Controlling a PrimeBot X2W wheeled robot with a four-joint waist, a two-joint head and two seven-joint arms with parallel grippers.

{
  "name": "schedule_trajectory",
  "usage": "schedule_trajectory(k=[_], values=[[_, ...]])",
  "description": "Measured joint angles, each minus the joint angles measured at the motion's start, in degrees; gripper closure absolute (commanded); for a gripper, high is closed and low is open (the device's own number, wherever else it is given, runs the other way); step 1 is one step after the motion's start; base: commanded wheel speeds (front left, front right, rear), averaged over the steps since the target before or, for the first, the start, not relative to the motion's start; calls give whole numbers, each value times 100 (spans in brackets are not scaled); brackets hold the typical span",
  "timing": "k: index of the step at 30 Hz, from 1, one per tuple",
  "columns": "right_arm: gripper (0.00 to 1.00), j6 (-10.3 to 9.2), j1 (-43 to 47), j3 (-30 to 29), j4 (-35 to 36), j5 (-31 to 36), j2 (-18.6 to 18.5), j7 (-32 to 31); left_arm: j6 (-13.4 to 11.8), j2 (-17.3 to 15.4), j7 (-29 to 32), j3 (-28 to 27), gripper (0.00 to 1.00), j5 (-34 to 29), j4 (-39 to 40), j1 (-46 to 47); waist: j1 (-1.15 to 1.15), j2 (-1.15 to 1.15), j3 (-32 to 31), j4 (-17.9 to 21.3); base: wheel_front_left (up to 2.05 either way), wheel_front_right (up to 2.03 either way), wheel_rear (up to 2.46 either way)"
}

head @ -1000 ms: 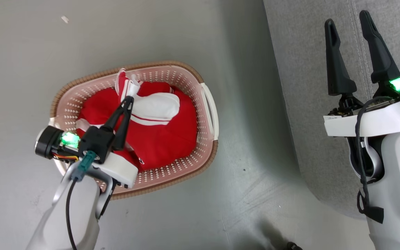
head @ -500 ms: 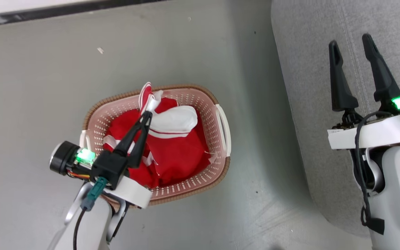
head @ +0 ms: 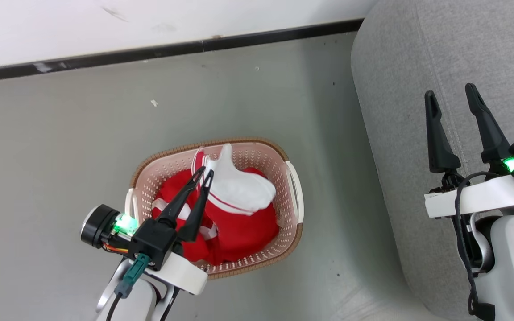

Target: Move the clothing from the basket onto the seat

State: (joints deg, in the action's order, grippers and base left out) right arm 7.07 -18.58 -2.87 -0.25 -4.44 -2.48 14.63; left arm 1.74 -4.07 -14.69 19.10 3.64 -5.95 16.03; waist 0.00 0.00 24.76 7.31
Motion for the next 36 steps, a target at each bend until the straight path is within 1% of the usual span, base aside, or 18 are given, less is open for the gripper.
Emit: schedule_trajectory(k=[1, 9, 19, 27, 29, 33, 36], values=[[0, 0, 13, -3, 2, 0, -1, 0, 0, 5, 0, 7, 0, 14, 19, -34, 0, 0, -46, -6, 0, 0, 0], [0, 0, 259, -22, -4, 54, 0, 0, -21, 21, 0, -66, 0, 97, 167, -308, 0, 0, -388, -45, 0, 0, 0], [0, 0, 550, -52, -2, 145, 2, 0, -292, 20, 0, -546, 0, 274, 336, -587, 0, 0, -778, -85, 0, 0, 0], [0, 0, 804, -49, -7, 213, 3, 0, -489, -54, 0, -1011, 0, 399, 342, -868, 0, 0, -1084, -102, 0, 0, 0], [0, 0, 876, -49, -3, 222, 4, 0, -590, -64, 0, -1144, 0, 448, 342, -959, 0, 0, -1161, -104, 0, 0, 0], [0, 0, 1036, -51, -13, 276, 5, 0, -715, -101, 0, -1434, 0, 552, 334, -1148, 0, 0, -1315, -106, 0, 0, 0], [0, 0, 1106, -53, -13, 309, 7, 0, -746, -118, 0, -1553, 0, 613, 320, -1240, 0, 0, -1390, -108, 0, 0, 0]])
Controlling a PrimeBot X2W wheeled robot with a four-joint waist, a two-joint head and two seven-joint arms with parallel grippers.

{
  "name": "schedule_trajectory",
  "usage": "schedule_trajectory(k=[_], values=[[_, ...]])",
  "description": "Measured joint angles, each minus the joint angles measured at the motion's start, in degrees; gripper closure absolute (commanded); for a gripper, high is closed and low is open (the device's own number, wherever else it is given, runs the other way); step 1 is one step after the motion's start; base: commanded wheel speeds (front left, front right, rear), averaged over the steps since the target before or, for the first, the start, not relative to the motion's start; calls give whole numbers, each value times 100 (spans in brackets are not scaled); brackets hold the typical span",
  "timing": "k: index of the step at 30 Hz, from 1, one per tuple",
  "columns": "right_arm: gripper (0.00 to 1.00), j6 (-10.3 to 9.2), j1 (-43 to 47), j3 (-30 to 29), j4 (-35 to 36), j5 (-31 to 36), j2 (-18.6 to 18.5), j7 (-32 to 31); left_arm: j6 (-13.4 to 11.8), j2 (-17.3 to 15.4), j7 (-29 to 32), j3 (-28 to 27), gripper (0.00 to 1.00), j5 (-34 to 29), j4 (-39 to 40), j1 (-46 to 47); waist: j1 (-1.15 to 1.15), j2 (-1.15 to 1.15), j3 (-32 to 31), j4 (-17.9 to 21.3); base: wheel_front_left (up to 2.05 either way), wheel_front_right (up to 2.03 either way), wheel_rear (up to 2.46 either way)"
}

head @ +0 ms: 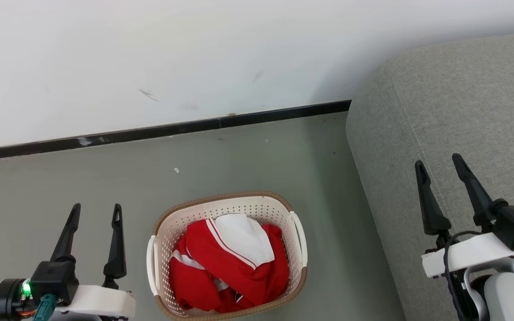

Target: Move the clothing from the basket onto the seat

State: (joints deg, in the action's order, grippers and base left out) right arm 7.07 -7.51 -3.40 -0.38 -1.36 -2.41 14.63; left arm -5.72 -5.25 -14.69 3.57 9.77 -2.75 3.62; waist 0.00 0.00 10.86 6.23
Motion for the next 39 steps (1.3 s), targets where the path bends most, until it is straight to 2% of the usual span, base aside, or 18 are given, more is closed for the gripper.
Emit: schedule_trajectory(k=[7, 25, 39], values=[[0, 0, 287, 29, -13, 77, 3, 0, -79, -8, 0, -285, 0, 132, -35, -272, 0, 0, -261, -5, 0, 0, 0], [0, 0, 758, 203, -33, 74, 7, 0, -68, 22, 0, -375, 0, 232, -110, -833, 0, 0, -766, -16, 0, 0, 0], [0, 0, 852, 267, 46, 21, 8, 0, -16, 38, 0, -368, 0, 232, 14, -908, 0, 0, -696, -73, 0, 0, 0]])
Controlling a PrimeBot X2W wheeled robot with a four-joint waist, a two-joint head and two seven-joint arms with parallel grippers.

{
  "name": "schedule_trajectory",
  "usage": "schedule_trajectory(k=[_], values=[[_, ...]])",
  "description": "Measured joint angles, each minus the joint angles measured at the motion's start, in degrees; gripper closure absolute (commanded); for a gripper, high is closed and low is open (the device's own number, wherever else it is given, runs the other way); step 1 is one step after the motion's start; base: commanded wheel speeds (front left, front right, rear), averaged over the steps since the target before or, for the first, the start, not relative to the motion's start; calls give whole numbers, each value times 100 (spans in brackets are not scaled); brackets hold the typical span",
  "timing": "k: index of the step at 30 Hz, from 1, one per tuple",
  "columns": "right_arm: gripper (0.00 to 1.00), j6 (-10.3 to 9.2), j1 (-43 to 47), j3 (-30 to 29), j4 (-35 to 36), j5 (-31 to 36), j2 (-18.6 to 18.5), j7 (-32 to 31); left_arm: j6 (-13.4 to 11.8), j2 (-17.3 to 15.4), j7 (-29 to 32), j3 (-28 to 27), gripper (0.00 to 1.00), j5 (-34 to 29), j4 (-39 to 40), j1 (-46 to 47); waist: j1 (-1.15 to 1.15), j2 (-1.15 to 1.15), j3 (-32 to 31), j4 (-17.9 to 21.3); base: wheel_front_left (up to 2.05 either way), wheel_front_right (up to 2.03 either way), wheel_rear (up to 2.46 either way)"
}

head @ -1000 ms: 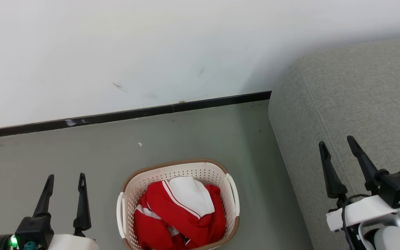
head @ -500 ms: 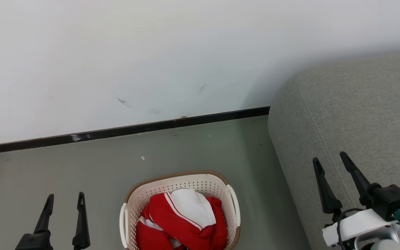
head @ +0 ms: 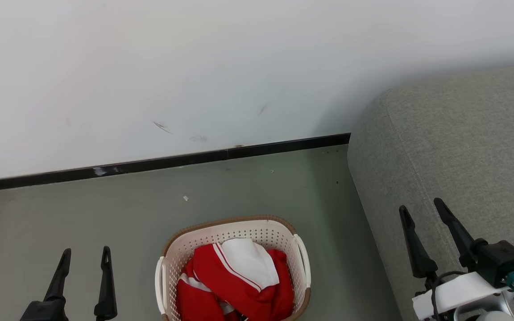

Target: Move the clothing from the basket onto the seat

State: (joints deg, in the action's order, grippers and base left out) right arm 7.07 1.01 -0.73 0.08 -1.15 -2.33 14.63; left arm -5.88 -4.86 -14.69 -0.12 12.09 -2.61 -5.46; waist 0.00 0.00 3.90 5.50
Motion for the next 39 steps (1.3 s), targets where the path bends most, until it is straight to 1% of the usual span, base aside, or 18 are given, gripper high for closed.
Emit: schedule_trajectory(k=[8, 18, 24, 30, 35, 39], values=[[0, 0, -12, 15, 94, -14, 0, -1, 10, -22, 0, 56, 0, -8, 33, -1, 0, 0, 127, -3, 0, 0, 0], [0, 0, -165, 65, 185, -56, 0, -1, 211, -131, 82, 355, 0, -160, -213, 157, 0, 0, 404, 8, 0, 0, 0], [0, 0, -166, 43, 230, -88, 0, 0, 432, -211, 264, 677, 0, -266, -475, 563, 0, 0, 635, 42, 0, 0, 0], [0, 0, -305, -10, 355, -88, 0, 0, 712, -257, 445, 1154, 0, -584, -845, 993, 0, 0, 909, 99, 0, 0, 0], [0, 0, -398, -49, 490, -97, 0, 0, 883, -360, 576, 1410, 0, -850, -1215, 1345, 0, 0, 1172, 164, 0, 0, 0], [0, 0, -506, -57, 534, -147, 0, 0, 965, -426, 660, 1572, 0, -987, -1499, 1598, 0, 0, 1403, 225, 0, 0, 0]])
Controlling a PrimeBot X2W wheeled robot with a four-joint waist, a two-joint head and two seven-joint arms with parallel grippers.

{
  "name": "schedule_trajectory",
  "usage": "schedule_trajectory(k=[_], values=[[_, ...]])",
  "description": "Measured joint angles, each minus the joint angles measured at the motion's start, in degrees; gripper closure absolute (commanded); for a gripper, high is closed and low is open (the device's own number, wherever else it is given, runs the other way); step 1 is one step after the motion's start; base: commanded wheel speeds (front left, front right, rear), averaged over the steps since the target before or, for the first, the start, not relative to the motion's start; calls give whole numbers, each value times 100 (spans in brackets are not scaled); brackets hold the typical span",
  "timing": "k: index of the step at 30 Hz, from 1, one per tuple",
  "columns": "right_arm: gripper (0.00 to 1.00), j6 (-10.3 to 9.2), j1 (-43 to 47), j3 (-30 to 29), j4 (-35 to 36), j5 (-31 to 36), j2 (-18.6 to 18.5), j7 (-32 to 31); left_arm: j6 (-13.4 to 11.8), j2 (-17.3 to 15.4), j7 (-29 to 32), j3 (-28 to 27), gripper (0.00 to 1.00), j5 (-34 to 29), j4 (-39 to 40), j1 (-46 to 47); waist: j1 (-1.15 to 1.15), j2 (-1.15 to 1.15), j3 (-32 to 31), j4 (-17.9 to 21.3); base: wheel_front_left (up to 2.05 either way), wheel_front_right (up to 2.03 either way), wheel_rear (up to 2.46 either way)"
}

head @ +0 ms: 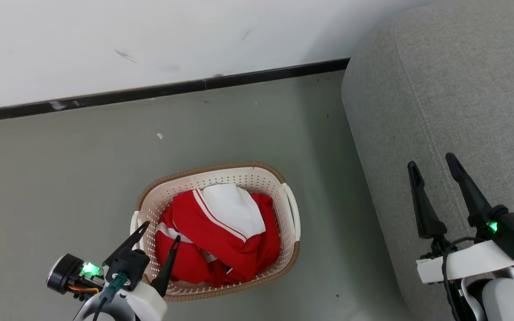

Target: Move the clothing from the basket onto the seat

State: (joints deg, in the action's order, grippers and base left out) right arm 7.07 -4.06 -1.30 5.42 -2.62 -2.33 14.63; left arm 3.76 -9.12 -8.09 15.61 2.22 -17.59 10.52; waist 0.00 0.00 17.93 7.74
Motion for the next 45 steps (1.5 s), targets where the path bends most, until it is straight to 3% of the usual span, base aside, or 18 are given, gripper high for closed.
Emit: schedule_trajectory(k=[24, 36, 45], values=[[0, 0, -982, 148, 298, -296, -3, 0, 198, -22, 96, 898, 0, -940, -1339, 1463, 0, 0, 1321, 415, 0, 0, 0], [0, 0, -1311, 197, 331, -499, -3, 0, 253, -188, 96, 1534, 0, -1596, -1931, 2092, 0, 0, 1903, 649, 0, 0, 0], [0, 0, -1554, 243, 344, -625, -3, 0, 301, -196, 67, 1745, 0, -1736, -2299, 2420, 0, 0, 2301, 829, 0, 0, 0]])
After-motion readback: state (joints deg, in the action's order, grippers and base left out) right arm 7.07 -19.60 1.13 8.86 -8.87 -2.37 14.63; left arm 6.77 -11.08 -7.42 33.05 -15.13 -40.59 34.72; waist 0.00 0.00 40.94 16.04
